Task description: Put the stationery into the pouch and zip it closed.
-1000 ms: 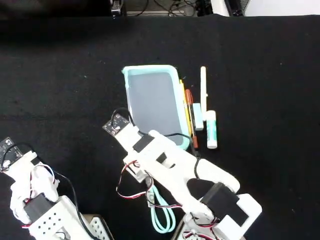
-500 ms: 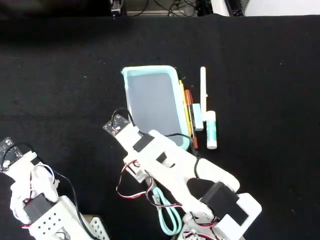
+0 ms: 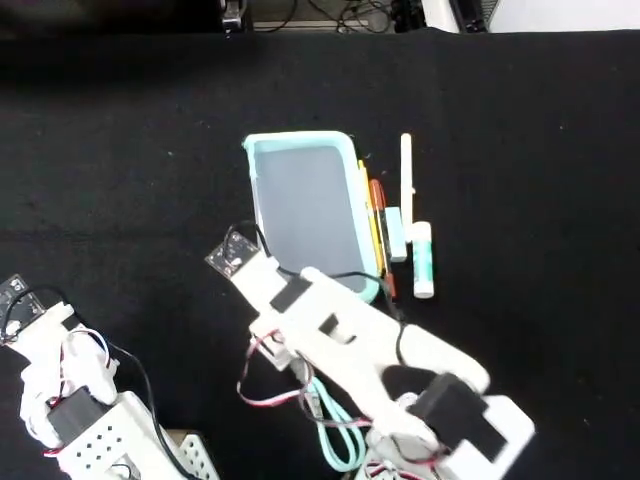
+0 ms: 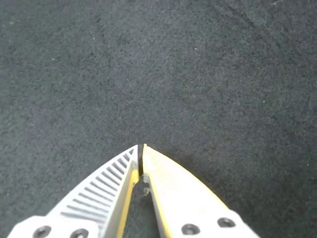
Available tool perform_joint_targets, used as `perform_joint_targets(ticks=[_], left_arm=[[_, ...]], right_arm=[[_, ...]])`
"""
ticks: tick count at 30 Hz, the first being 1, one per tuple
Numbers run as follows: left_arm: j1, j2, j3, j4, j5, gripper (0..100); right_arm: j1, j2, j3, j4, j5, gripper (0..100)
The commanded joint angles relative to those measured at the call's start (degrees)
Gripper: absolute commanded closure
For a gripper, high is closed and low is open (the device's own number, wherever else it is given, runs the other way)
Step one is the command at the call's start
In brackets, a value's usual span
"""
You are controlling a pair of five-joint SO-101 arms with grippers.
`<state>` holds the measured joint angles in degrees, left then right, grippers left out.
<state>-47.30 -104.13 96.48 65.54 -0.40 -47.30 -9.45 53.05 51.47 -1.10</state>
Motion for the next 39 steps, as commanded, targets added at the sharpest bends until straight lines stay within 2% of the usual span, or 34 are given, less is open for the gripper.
perform_joint_targets(ticks=[1, 4, 7, 11, 15, 17, 22, 28, 35, 39], left_arm=[[-0.5, -0.2, 0.8, -0.5, 0.6, 96], [-0.5, -0.2, 0.8, -0.5, 0.6, 96], [-0.5, -0.2, 0.8, -0.5, 0.6, 96], [-0.5, -0.2, 0.8, -0.5, 0.6, 96], [-0.5, -0.2, 0.8, -0.5, 0.6, 96], [-0.5, -0.2, 0.8, -0.5, 0.6, 96], [-0.5, -0.2, 0.8, -0.5, 0.6, 96], [-0.5, -0.2, 0.8, -0.5, 0.6, 96], [-0.5, -0.2, 0.8, -0.5, 0.6, 96], [-0.5, -0.2, 0.8, -0.5, 0.6, 96]], right_arm=[[-3.8, -6.5, 5.9, -2.0, 0.6, 98.6], [-3.8, -10.9, 8.5, -1.9, 0.8, 98.5], [-3.3, -11.6, 9.6, -2.0, 4.4, 98.3], [1.5, -9.3, 9.6, -2.1, 7.6, 97.1], [4.4, -6.4, 8.4, 0.2, 9.1, 83.7], [4.4, -5.1, 7.3, 1.8, 9.1, 81.1], [4.7, -2.3, 7.2, 2.5, 9.1, 87.0], [4.9, 0.6, 3.6, 5.3, 9.1, 89.0], [10.6, 2.8, -1.1, 7.1, 19.3, 93.6], [10.5, 0.2, -1.2, 6.9, 19.6, 98.8]])
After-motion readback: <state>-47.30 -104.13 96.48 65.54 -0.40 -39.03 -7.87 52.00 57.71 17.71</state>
